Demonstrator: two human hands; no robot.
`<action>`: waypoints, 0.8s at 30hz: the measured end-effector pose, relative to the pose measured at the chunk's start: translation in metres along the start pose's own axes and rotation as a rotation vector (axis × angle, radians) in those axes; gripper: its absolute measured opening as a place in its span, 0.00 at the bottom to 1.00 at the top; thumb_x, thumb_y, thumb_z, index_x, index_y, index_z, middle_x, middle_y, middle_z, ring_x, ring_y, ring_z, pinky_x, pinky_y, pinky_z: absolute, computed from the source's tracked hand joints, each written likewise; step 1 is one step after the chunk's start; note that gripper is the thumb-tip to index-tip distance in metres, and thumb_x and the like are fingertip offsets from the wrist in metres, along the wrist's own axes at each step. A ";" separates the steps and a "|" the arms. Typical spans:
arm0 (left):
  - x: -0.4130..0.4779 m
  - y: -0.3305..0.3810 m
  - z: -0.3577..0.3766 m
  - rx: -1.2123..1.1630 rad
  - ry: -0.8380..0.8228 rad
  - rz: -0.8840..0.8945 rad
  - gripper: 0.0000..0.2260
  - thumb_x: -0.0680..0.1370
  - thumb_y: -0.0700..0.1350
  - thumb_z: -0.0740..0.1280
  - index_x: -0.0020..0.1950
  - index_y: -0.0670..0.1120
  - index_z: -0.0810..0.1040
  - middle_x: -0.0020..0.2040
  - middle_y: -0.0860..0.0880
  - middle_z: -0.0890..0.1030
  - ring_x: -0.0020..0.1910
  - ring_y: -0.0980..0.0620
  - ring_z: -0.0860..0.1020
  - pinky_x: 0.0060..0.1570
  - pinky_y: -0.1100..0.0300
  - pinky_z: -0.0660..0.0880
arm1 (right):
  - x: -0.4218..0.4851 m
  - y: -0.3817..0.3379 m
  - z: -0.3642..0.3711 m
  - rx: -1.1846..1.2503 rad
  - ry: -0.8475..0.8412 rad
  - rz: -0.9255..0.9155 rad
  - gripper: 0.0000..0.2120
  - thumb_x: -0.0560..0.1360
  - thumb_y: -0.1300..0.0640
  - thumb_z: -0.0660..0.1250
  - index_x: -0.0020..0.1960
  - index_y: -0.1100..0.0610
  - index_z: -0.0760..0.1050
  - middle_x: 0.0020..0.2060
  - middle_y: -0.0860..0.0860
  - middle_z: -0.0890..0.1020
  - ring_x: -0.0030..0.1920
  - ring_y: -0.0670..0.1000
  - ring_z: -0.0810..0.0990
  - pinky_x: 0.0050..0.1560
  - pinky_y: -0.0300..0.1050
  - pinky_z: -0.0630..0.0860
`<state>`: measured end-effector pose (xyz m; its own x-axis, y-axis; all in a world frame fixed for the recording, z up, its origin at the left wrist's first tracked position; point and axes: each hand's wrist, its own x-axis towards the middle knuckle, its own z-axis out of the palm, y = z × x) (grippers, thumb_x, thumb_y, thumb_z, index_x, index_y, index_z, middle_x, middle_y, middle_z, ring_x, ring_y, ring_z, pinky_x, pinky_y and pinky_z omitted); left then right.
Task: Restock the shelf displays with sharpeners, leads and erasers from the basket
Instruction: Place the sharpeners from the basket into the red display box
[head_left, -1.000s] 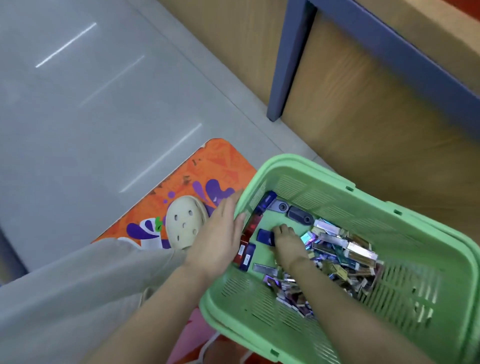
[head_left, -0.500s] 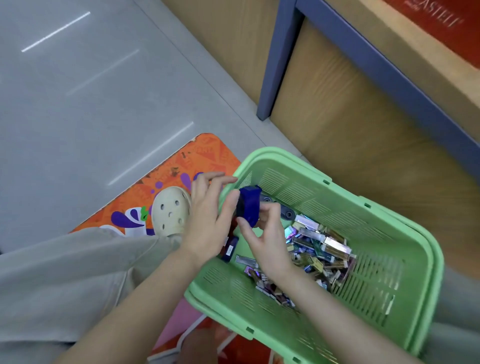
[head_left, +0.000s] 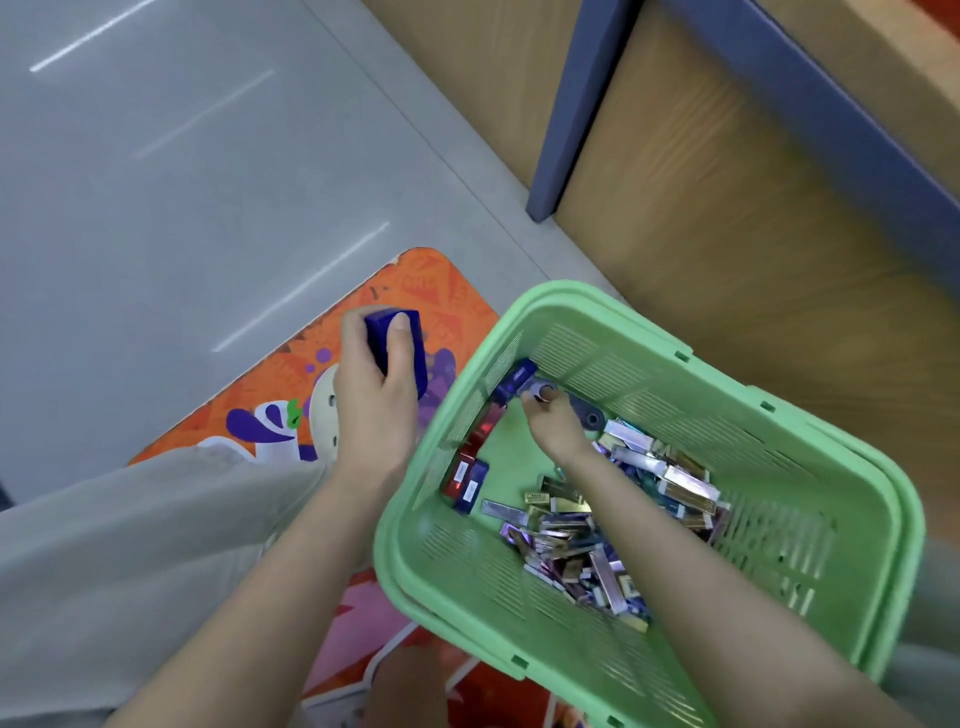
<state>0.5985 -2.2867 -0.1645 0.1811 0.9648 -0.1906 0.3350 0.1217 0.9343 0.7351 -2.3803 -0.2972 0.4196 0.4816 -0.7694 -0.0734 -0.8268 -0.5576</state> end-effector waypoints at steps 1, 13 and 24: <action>0.001 -0.005 0.000 0.026 -0.007 -0.015 0.03 0.82 0.44 0.57 0.50 0.47 0.69 0.43 0.49 0.77 0.39 0.61 0.74 0.45 0.63 0.73 | 0.014 0.005 0.005 0.046 -0.020 0.054 0.12 0.81 0.48 0.54 0.56 0.56 0.67 0.48 0.53 0.72 0.50 0.51 0.74 0.58 0.44 0.72; 0.003 -0.024 -0.005 0.071 -0.055 -0.112 0.14 0.73 0.61 0.58 0.49 0.53 0.72 0.41 0.50 0.79 0.42 0.39 0.78 0.48 0.36 0.74 | 0.027 0.002 0.043 0.376 0.037 0.103 0.19 0.80 0.49 0.61 0.63 0.61 0.68 0.55 0.54 0.77 0.59 0.56 0.76 0.66 0.54 0.70; -0.028 -0.001 -0.009 0.062 -0.202 -0.049 0.10 0.75 0.40 0.69 0.52 0.50 0.72 0.43 0.57 0.77 0.39 0.64 0.75 0.42 0.70 0.71 | -0.104 0.002 0.004 0.225 0.125 -0.438 0.19 0.75 0.55 0.68 0.60 0.46 0.63 0.50 0.43 0.73 0.44 0.36 0.75 0.46 0.35 0.74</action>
<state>0.5844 -2.3120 -0.1568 0.3424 0.8912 -0.2975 0.4029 0.1468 0.9034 0.6873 -2.4306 -0.2191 0.5584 0.7193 -0.4132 -0.0541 -0.4655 -0.8834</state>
